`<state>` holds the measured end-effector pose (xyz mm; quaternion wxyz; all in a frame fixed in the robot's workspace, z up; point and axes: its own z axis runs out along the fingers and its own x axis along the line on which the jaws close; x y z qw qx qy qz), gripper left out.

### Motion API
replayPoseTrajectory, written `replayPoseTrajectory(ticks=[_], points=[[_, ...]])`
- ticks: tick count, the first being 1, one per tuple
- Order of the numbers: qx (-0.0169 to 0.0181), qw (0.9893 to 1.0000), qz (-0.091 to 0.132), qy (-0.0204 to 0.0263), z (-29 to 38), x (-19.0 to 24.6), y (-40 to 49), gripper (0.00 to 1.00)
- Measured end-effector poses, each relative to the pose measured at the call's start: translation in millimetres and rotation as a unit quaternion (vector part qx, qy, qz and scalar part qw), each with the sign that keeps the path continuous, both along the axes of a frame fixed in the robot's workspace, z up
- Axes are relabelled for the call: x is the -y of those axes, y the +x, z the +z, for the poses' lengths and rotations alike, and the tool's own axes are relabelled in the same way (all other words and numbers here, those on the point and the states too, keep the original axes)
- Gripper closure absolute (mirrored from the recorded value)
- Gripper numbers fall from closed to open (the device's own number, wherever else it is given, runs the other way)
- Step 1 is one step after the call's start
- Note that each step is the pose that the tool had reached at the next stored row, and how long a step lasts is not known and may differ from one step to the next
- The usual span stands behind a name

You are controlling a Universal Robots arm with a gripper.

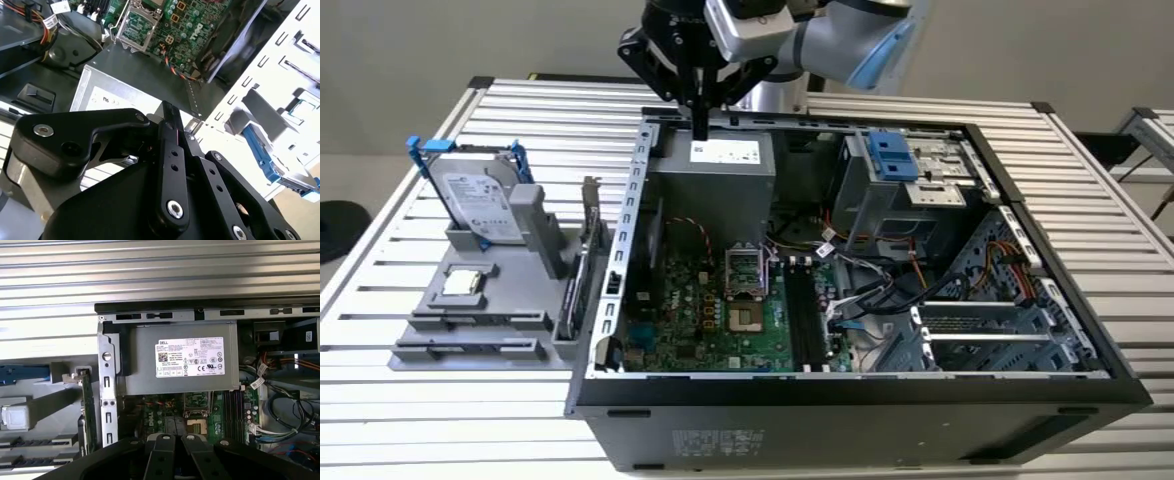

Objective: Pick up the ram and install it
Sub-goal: 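Reach for the ram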

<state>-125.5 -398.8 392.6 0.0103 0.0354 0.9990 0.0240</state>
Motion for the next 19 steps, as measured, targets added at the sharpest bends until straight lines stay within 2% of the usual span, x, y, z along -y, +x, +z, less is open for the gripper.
replayPoseTrajectory(ticks=[19], points=[[0.0000, 1.0000, 0.000, 0.0000, 0.0, 0.0, -7.8, 1.00]])
